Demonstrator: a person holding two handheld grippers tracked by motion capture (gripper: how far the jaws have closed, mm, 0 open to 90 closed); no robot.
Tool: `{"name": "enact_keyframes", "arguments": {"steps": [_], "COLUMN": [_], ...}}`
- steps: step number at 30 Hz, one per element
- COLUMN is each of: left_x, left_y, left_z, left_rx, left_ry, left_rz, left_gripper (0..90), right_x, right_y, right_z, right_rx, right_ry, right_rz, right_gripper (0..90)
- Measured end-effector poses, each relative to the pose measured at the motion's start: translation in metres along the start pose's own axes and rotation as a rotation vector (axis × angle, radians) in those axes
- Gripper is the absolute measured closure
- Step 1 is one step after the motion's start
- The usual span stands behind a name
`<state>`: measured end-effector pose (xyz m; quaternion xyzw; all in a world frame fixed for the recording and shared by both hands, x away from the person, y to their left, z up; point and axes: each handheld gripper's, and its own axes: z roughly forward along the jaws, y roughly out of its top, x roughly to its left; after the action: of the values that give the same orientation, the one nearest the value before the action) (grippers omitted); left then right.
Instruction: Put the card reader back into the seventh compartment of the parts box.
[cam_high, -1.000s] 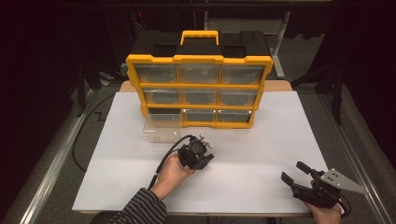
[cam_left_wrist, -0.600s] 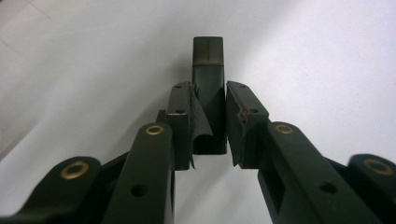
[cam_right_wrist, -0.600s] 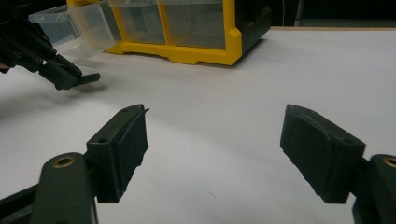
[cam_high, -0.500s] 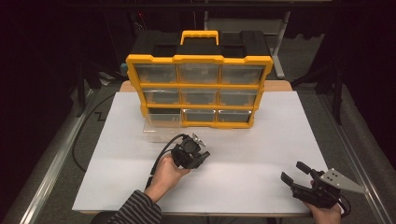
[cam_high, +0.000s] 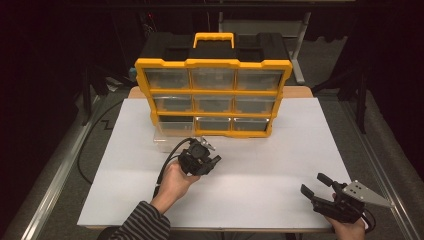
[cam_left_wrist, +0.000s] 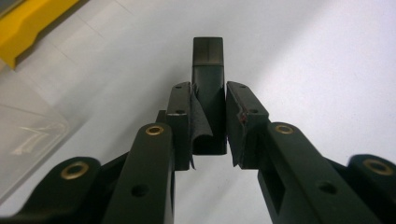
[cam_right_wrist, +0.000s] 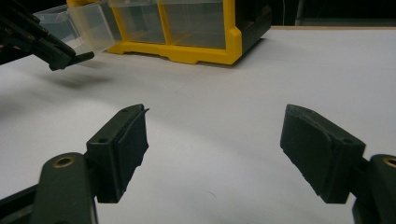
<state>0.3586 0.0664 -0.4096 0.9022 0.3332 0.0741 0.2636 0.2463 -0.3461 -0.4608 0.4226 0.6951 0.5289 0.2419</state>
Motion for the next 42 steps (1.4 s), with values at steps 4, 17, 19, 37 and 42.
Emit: {"name": "enact_keyframes", "arguments": {"steps": [4, 17, 19, 37, 42], "left_x": [0.002, 0.011, 0.012, 0.022, 0.025], "left_y": [0.001, 0.006, 0.007, 0.012, 0.011], "left_z": [-0.003, -0.018, -0.021, -0.041, -0.046], "left_rx": [-0.003, -0.036, -0.042, -0.073, -0.087], "left_ry": [0.007, 0.019, 0.022, 0.032, 0.036], "left_rz": [-0.004, -0.026, -0.026, -0.045, -0.055], "left_gripper": [72.7, 72.7, 72.7, 72.7, 72.7], "right_x": [0.0, 0.0, 0.001, 0.002, 0.002], "right_y": [0.0, 0.0, 0.0, 0.0, 0.0], "right_z": [0.0, 0.0, 0.001, 0.002, 0.002], "right_rx": [0.001, 0.003, 0.006, 0.016, 0.017], "right_ry": [0.001, 0.001, 0.003, 0.011, 0.011], "right_rz": [0.003, 0.005, 0.004, -0.005, -0.007], "right_gripper": [23.7, 23.6, 23.6, 23.6, 23.6]}}
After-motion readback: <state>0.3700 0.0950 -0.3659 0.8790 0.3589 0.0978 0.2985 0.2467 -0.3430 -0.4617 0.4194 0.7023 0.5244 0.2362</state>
